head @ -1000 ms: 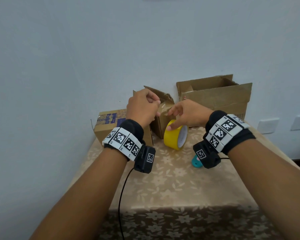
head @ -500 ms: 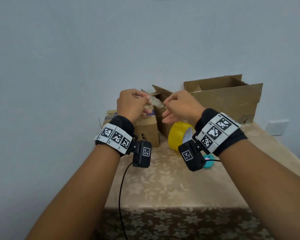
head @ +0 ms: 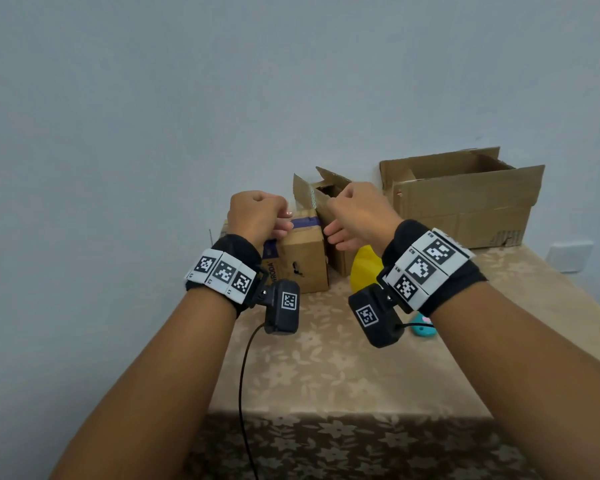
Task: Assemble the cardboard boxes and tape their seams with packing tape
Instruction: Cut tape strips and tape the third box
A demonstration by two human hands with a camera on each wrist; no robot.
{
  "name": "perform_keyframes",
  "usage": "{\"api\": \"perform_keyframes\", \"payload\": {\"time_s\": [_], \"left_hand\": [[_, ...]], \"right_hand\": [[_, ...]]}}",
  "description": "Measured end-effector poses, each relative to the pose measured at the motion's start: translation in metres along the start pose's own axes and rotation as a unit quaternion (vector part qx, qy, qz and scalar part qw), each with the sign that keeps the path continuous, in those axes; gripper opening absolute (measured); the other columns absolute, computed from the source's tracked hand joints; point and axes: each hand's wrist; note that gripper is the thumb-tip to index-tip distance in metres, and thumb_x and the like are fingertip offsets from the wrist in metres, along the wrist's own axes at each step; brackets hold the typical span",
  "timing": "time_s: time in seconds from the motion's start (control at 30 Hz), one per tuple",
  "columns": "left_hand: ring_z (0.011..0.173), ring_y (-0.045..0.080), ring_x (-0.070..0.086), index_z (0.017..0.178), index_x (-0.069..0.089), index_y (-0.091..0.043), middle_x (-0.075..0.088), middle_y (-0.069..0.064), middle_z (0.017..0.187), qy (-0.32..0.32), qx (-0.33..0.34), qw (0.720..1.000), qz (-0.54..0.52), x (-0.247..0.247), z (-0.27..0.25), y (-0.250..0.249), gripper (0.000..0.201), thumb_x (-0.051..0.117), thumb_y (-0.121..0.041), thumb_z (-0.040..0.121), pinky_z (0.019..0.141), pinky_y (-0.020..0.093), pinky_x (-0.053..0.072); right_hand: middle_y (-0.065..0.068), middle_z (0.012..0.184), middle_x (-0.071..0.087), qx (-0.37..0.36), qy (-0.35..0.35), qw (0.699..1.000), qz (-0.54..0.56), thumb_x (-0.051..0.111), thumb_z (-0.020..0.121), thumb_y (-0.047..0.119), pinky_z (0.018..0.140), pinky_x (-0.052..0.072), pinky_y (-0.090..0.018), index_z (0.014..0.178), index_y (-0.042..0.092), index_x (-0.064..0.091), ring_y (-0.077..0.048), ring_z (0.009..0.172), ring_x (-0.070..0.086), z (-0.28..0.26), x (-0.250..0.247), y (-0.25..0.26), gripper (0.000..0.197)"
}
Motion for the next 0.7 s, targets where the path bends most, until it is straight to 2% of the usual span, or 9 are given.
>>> {"api": "perform_keyframes", "payload": {"time_s": [0.07, 0.13, 0.23, 0.4, 0.47, 0.53, 0.6, 0.7], "left_hand": [[0.052, 0.015, 0.065, 0.087, 0.069, -0.006, 0.076, 0.013, 0.086, -0.001, -0.003, 1.0, 0.002, 0.0, 0.002, -0.001, 0.005, 0.065, -0.007, 0.09, 0.049, 0.024, 0.055], [0.052, 0.014, 0.064, 0.087, 0.069, -0.006, 0.076, 0.012, 0.085, -0.002, -0.002, 1.0, 0.008, -0.001, 0.002, -0.002, 0.004, 0.066, -0.007, 0.09, 0.05, 0.024, 0.055], [0.05, 0.014, 0.063, 0.089, 0.071, -0.007, 0.077, 0.011, 0.083, 0.009, 0.005, 1.0, 0.023, -0.005, 0.003, -0.002, 0.001, 0.071, -0.008, 0.089, 0.05, 0.025, 0.053], [0.048, 0.013, 0.063, 0.088, 0.073, -0.006, 0.078, 0.013, 0.078, 0.031, 0.002, 0.999, 0.044, -0.01, 0.002, -0.001, 0.007, 0.078, -0.005, 0.083, 0.049, 0.023, 0.052], [0.047, 0.012, 0.063, 0.086, 0.073, -0.006, 0.077, 0.013, 0.077, 0.039, 0.0, 0.998, 0.05, -0.012, 0.001, -0.001, 0.009, 0.081, -0.006, 0.081, 0.048, 0.023, 0.052], [0.047, 0.012, 0.063, 0.083, 0.072, -0.007, 0.077, 0.012, 0.075, 0.046, 0.0, 0.997, 0.057, -0.013, 0.001, -0.002, 0.012, 0.084, -0.009, 0.081, 0.049, 0.023, 0.052], [0.049, 0.012, 0.063, 0.084, 0.071, -0.008, 0.077, 0.011, 0.075, 0.054, 0.005, 0.997, 0.062, -0.014, 0.001, -0.002, 0.017, 0.087, -0.012, 0.079, 0.05, 0.023, 0.053], [0.05, 0.012, 0.064, 0.087, 0.069, -0.008, 0.077, 0.013, 0.076, 0.063, 0.01, 0.996, 0.065, -0.014, 0.0, -0.001, 0.023, 0.089, -0.014, 0.077, 0.052, 0.024, 0.054]], "right_hand": [[-0.025, 0.103, 0.072, -0.004, 0.005, 1.0, 0.004, 0.047, 0.101, 0.014, 0.079, 0.065, -0.045, 0.105, 0.005, 0.061, -0.038, 0.093, 0.074, 0.001, 0.004, -0.002, 0.016], [-0.025, 0.108, 0.07, -0.004, 0.009, 1.0, 0.012, 0.048, 0.1, 0.012, 0.079, 0.065, -0.046, 0.115, 0.002, 0.063, -0.038, 0.094, 0.074, 0.005, 0.009, -0.004, 0.023], [-0.026, 0.107, 0.069, 0.018, 0.03, 0.998, 0.052, 0.05, 0.101, 0.008, 0.077, 0.065, -0.043, 0.121, 0.0, 0.065, -0.039, 0.092, 0.074, 0.008, 0.017, -0.001, 0.026], [-0.016, 0.105, 0.066, 0.061, 0.052, 0.992, 0.096, 0.045, 0.103, 0.012, 0.081, 0.064, -0.043, 0.137, 0.003, 0.052, -0.034, 0.091, 0.074, 0.004, 0.026, 0.005, 0.036], [-0.014, 0.106, 0.063, 0.061, 0.055, 0.992, 0.097, 0.044, 0.107, 0.022, 0.085, 0.062, -0.045, 0.146, 0.007, 0.044, -0.032, 0.093, 0.074, 0.0, 0.026, 0.005, 0.042], [-0.012, 0.115, 0.061, 0.043, 0.061, 0.992, 0.097, 0.047, 0.107, 0.044, 0.089, 0.061, -0.047, 0.151, 0.011, 0.04, -0.031, 0.093, 0.075, -0.001, 0.025, 0.002, 0.055], [-0.012, 0.115, 0.065, 0.029, 0.06, 0.993, 0.096, 0.054, 0.1, 0.059, 0.091, 0.06, -0.048, 0.146, 0.011, 0.045, -0.031, 0.092, 0.075, -0.001, 0.023, -0.002, 0.067], [-0.013, 0.106, 0.071, 0.008, 0.042, 0.994, 0.103, 0.067, 0.093, 0.059, 0.091, 0.061, -0.048, 0.117, 0.012, 0.059, -0.029, 0.09, 0.076, -0.001, 0.025, -0.006, 0.053]]}}
Point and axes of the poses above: each hand's wrist, its own z-axis towards the middle knuckle, its own x-axis out of the palm, y = z × x
